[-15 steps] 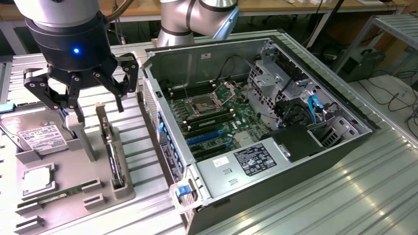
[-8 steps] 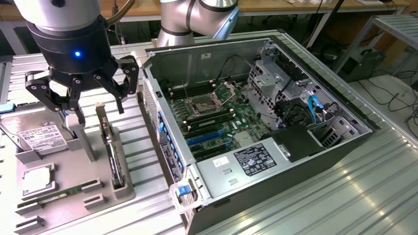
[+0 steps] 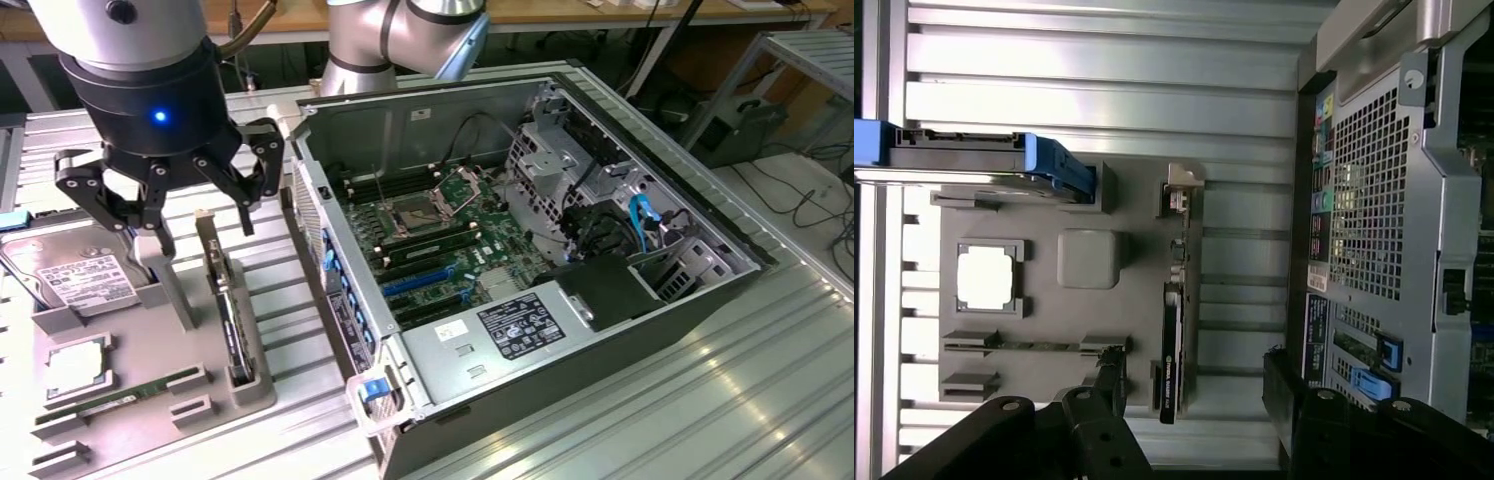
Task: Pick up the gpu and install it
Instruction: 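Pick up the gpu and move the gpu toward the slot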
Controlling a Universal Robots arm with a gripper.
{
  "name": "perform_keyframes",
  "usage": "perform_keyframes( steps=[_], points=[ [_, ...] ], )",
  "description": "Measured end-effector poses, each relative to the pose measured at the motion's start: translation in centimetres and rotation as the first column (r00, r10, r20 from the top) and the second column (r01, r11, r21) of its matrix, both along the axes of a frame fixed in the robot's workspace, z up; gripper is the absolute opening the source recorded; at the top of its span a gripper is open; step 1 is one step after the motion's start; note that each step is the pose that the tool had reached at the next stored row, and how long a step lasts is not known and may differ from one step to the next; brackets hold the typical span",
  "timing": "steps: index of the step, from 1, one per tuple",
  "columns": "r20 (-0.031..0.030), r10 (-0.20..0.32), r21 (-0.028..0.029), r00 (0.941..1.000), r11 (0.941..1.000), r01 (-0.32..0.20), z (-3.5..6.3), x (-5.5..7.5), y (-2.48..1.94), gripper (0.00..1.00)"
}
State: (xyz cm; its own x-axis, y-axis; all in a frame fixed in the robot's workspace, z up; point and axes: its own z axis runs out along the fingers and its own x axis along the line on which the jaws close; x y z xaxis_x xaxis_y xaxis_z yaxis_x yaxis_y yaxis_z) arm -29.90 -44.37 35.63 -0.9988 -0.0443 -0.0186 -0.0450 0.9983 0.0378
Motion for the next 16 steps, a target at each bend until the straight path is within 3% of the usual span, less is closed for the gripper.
perform_keyframes(
  steps=[16],
  points=[
    [0.0000, 0.000, 0.0000, 1.0000, 1.0000, 0.000, -0.82, 0.00, 0.00, 0.66]
  ],
)
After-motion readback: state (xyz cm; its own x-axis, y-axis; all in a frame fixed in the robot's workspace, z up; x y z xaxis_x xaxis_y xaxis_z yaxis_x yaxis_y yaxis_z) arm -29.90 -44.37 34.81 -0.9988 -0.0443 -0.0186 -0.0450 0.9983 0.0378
